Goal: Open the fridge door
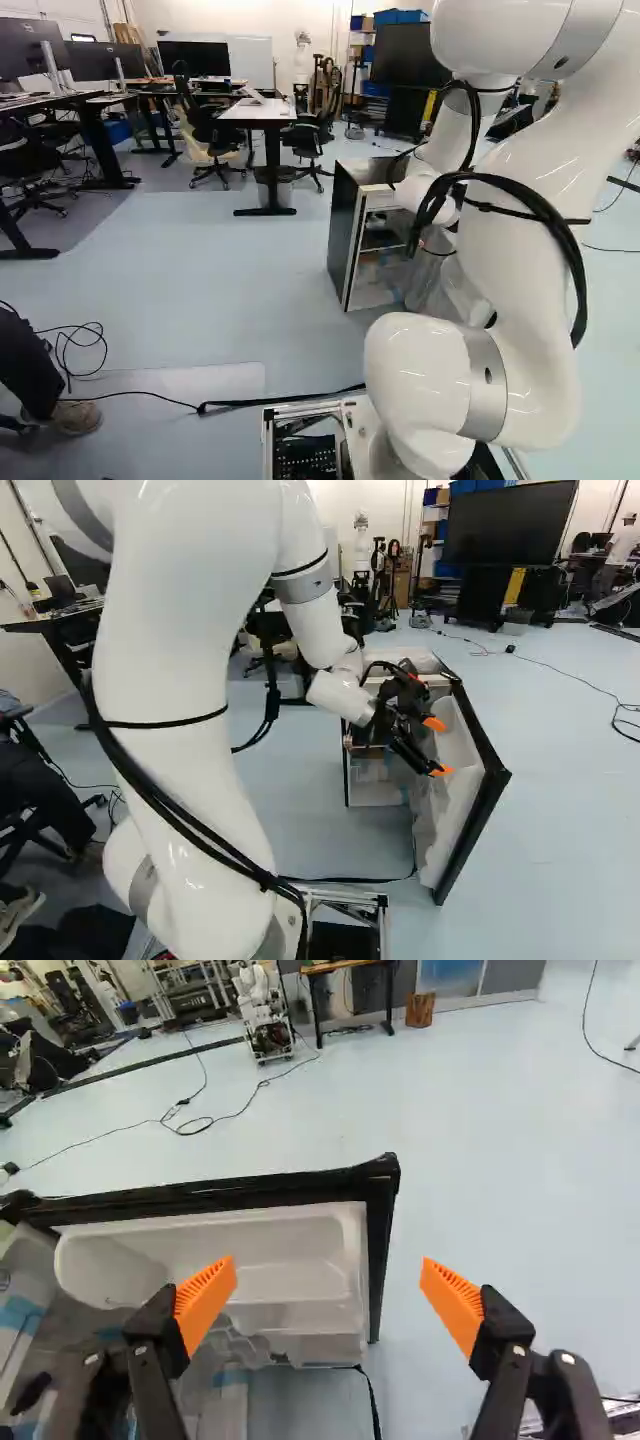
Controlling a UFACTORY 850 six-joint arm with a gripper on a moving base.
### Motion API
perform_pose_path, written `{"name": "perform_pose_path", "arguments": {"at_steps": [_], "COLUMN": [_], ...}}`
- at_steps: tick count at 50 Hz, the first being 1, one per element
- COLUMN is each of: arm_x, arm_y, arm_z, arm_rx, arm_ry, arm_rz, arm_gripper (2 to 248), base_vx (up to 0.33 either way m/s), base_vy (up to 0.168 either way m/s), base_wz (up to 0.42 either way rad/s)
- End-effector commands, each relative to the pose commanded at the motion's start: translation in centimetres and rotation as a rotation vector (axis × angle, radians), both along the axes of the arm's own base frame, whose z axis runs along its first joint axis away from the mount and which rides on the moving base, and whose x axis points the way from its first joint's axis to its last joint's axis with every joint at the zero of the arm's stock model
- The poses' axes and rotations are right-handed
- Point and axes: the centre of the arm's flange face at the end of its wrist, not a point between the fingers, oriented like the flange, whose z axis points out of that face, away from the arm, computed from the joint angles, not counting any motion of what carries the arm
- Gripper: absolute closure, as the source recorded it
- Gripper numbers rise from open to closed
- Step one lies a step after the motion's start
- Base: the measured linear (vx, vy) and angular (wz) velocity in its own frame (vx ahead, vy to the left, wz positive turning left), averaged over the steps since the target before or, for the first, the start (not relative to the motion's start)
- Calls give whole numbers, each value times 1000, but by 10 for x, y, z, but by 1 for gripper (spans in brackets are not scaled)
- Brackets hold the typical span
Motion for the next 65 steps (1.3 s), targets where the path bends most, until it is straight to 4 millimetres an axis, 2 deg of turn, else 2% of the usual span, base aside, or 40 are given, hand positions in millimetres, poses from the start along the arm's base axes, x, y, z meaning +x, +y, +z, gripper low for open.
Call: {"name": "perform_pose_path", "arguments": {"at_steps": [8, 40, 65], "arm_x": [-3, -3, -5], "arm_y": [6, 9, 20], "arm_z": [0, 2, 6], "arm_rx": [-2, -9, -29], "arm_ry": [5, 6, 2], "arm_rz": [21, 47, 140], "arm_gripper": [3, 3, 3], "base_vx": [0, 0, 0], "base_vy": [0, 0, 0], "base_wz": [0, 0, 0]}}
